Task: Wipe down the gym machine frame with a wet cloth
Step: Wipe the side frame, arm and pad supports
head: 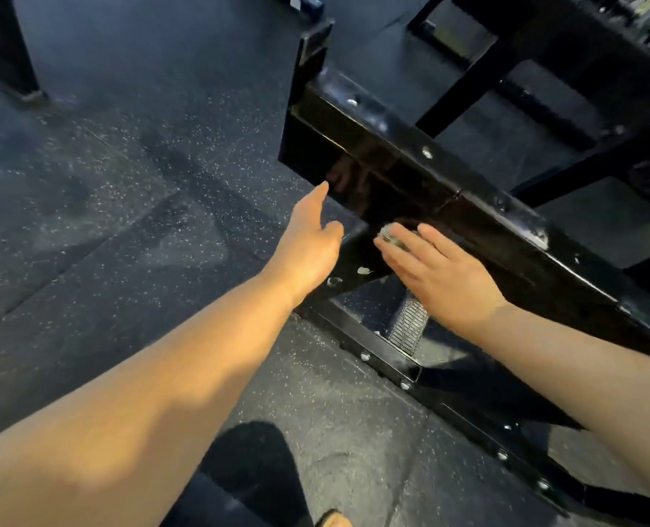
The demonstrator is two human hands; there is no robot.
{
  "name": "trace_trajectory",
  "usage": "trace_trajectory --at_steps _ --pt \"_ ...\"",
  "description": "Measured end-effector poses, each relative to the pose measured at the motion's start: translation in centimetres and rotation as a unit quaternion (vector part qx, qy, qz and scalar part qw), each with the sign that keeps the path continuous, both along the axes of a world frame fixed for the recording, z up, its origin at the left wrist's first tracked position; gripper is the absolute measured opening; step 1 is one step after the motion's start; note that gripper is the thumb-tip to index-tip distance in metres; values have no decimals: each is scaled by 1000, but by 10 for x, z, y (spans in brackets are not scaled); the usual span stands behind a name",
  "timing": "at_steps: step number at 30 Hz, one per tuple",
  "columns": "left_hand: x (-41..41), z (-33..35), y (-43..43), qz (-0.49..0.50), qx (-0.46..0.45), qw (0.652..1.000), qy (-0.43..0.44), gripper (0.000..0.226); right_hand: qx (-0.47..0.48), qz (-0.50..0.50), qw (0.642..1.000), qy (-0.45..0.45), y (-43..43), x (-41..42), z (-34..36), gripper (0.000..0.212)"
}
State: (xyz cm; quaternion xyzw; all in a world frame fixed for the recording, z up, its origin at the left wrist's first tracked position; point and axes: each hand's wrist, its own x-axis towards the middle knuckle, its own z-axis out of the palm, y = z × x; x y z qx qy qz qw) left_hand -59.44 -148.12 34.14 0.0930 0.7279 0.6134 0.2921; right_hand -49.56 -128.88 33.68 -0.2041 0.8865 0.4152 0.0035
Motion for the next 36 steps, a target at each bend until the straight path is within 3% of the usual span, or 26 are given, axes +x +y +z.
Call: trace_trajectory --at_steps 4,9,13,17,20,22,27,32,36 --pt "-4 -24 7 38 36 994 100 54 -59 31 996 57 15 10 0 42" --pt "-18 -41 16 124 61 962 235 44 -72 66 963 253 -41 -67 8 45" --pt "-26 -58 12 89 74 927 358 43 -20 27 952 304 -37 -66 -28 75" --pt "-20 -78 13 29 78 904 419 43 -28 19 926 377 8 -5 -52 62" --pt "3 -85 27 -9 96 899 428 47 -70 -23 879 471 14 14 -53 58" --pt "14 -86 34 10 144 912 383 49 -107 -33 859 499 -5 -7 -47 54" --pt "25 -99 49 22 205 923 326 46 -115 -13 869 482 -36 -62 -36 55" --pt "47 -112 65 -6 145 890 432 52 -122 -95 841 518 7 23 -72 63" --pt "60 -117 77 -31 158 861 483 53 -187 -124 758 612 9 19 -68 54"
